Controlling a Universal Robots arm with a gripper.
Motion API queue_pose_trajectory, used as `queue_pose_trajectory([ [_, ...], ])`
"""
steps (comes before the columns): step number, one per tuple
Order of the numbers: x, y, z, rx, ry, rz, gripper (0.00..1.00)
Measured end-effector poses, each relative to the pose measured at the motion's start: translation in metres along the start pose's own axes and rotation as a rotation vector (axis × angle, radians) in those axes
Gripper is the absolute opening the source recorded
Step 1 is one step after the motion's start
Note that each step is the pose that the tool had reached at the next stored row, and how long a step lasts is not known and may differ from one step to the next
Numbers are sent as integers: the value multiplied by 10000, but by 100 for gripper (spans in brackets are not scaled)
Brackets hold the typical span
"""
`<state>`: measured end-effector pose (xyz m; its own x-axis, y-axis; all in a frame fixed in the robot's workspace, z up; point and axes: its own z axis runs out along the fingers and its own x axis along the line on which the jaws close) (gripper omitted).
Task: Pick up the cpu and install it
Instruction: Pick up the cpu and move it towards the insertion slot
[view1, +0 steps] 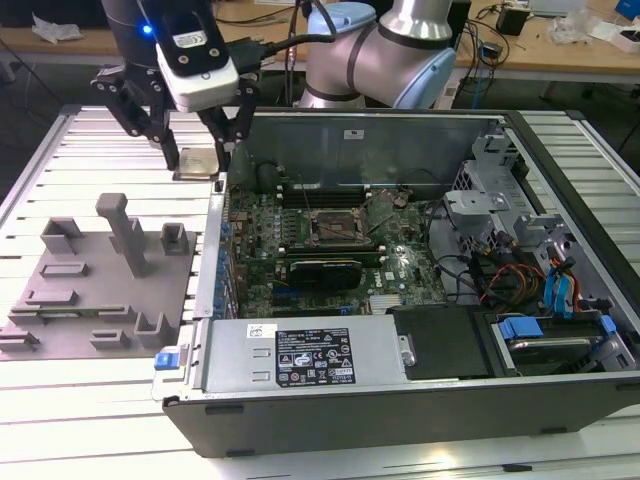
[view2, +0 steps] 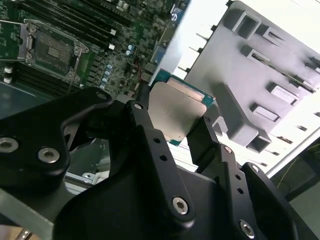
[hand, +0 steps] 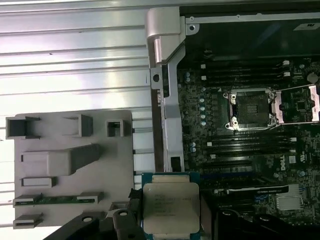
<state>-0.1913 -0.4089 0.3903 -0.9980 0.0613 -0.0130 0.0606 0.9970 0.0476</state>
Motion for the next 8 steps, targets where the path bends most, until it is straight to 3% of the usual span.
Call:
queue_pose_trajectory([
  [8,-163,10,2,1,0,0,55],
])
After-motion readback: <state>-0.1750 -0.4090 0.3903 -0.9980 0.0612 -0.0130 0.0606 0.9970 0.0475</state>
